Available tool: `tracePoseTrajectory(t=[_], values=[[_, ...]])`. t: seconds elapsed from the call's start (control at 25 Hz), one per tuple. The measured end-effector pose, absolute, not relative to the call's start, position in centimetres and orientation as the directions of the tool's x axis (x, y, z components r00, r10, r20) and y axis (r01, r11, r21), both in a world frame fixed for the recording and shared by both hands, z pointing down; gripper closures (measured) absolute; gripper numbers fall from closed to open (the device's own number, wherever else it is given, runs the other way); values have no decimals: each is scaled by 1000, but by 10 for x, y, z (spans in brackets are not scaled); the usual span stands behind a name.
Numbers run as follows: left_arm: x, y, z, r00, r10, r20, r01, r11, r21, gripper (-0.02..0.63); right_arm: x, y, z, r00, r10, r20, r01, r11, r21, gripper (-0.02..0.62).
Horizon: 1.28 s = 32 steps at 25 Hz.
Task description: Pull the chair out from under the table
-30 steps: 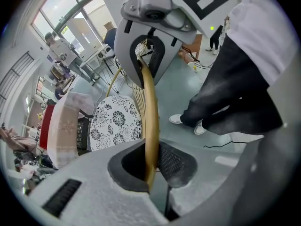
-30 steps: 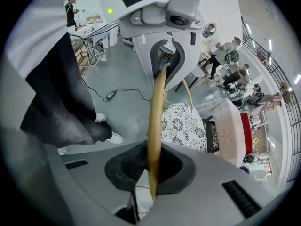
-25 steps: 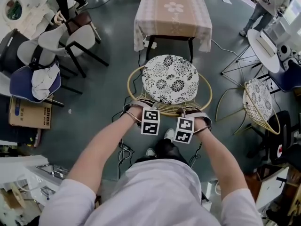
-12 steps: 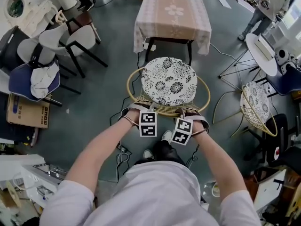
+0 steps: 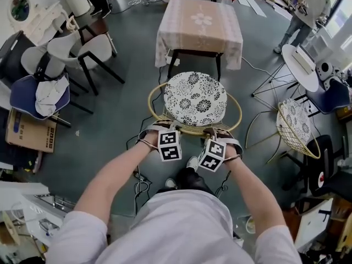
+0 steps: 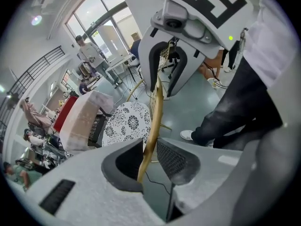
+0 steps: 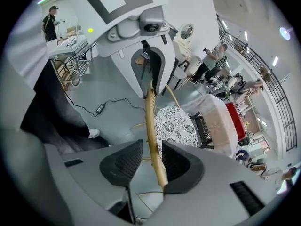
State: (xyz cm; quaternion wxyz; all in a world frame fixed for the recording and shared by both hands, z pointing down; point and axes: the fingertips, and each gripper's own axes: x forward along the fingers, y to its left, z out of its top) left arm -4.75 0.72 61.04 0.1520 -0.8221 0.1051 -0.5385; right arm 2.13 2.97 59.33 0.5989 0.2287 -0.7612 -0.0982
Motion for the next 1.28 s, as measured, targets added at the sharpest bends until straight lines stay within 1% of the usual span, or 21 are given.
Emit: tracePoseTrajectory(t=[0.12, 0.28, 0.36, 0.44, 0.52, 0.64, 0.88, 1.04, 1.16, 1.28], values=[[-48, 11, 600, 431, -356, 829, -78, -930, -358, 517, 21, 33, 585, -192, -487, 852, -288, 858, 426, 486], [-44, 18, 578, 515, -371, 773, -229, -928, -293, 518, 15, 38, 566, -236, -518, 822, -411, 820, 399, 514], [-39, 21, 564, 568, -377, 731, -329, -919, -218, 518, 12, 37, 555, -256, -545, 798, -486, 787, 381, 533], [-37, 26, 551, 628, -378, 680, -429, -897, -102, 518, 7, 36, 546, -269, -573, 774, -549, 752, 366, 546], [-34, 32, 539, 675, -388, 628, -492, -870, -9, 520, 1, 37, 537, -284, -597, 750, -603, 720, 344, 553], [-30, 40, 520, 715, -418, 561, -534, -844, 53, 525, -5, 41, 521, -307, -634, 710, -697, 658, 286, 558], [-31, 46, 480, 744, -501, 442, -625, -755, 197, 568, -9, 49, 481, -348, -727, 592, -846, 515, 135, 568], [-37, 53, 463, 726, -556, 406, -673, -697, 248, 598, -11, 60, 462, -366, -762, 535, -893, 449, 29, 585], [-39, 62, 457, 714, -580, 393, -692, -668, 273, 600, -12, 68, 452, -382, -778, 499, -908, 417, -45, 592], [-42, 67, 454, 701, -593, 396, -704, -661, 258, 600, -15, 71, 447, -384, -788, 481, -915, 394, -85, 593]])
